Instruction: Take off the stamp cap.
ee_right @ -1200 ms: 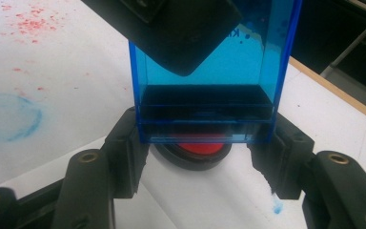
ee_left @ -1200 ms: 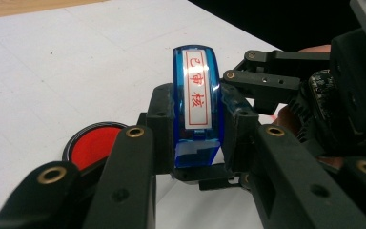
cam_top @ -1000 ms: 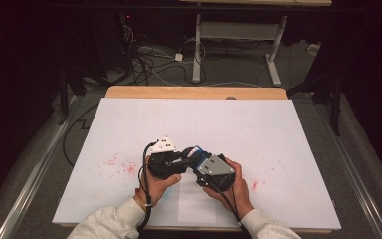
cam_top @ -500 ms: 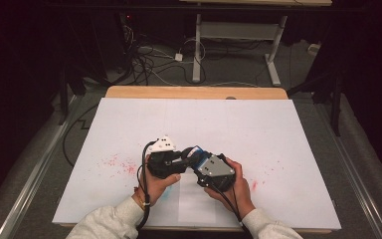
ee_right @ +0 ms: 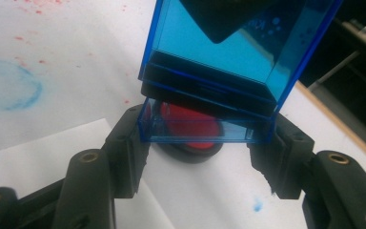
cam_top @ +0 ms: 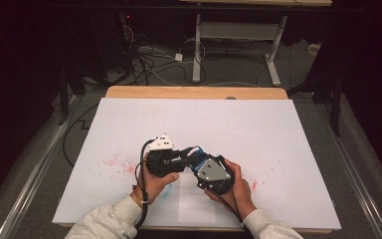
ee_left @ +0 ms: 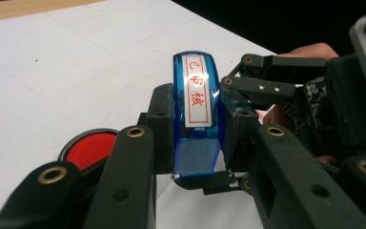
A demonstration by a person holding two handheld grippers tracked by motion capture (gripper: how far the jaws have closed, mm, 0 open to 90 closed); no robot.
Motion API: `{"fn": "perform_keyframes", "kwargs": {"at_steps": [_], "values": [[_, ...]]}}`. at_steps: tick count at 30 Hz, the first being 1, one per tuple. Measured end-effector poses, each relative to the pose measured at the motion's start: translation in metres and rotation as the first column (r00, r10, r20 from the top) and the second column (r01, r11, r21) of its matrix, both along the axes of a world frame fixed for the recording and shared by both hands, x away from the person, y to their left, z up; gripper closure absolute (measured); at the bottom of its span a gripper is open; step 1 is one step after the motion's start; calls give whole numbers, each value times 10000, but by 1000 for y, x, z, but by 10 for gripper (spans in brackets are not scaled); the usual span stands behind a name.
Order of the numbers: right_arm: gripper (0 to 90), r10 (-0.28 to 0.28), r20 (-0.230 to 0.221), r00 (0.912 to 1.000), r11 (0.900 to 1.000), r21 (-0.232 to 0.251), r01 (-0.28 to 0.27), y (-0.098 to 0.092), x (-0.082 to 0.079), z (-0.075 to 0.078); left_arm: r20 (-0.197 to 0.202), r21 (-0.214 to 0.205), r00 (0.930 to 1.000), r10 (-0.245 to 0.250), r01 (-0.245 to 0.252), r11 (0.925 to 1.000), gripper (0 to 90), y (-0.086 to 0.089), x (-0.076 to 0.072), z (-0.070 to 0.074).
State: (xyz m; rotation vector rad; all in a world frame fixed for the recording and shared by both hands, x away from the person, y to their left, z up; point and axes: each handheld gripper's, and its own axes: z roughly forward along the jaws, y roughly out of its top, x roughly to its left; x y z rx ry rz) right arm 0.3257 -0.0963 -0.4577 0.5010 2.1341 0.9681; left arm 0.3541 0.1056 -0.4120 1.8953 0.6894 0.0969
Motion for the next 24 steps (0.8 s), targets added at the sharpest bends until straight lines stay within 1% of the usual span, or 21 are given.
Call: {"fn": "perform_keyframes", "kwargs": {"at_steps": [1,2,4,5,6,7,8,9,12,14,18,24], "values": [[413,43,58,10000,10000,-15,-43,-1,0,3,47,-171,10000,-16,16,9999,684,2,-1,2],[413,96,130,9999,9999,-38,-96,-2,0,6,155,-189,9998,-86,88,9998,686,3,-1,4],[413,113,5,9999,9997,198,-113,-7,1,11,436,-48,9991,7,-4,10000,685,4,-4,8],[413,68,-2,10000,9998,195,-68,-9,1,12,445,-61,9990,6,-4,10000,686,5,-3,8],[413,41,16,10000,10000,70,-41,-10,0,12,442,-50,9990,47,-45,10000,685,6,-3,8],[412,70,7,10000,9998,166,-70,-14,0,15,461,-29,9989,118,-117,9999,686,7,-3,8],[412,70,7,10000,9998,166,-70,-14,0,15,493,10,9987,137,-137,9999,686,8,-3,9],[412,26,-83,10000,9998,185,-24,-16,0,15,534,38,9985,142,-144,9999,686,9,-3,9],[412,-173,-174,9997,9997,141,176,-22,0,16,679,173,9973,273,-285,9994,685,11,-3,11],[412,-236,-169,9996,9995,209,240,-27,-1,18,867,402,9957,340,-376,9985,685,12,-3,11],[412,-433,-331,9985,9980,455,448,-40,-3,24,1111,629,9925,515,-588,9963,685,14,-2,12],[411,-716,-460,9964,9942,770,750,-61,-5,33,1304,937,9896,606,-732,9929,686,19,2,12]]}}
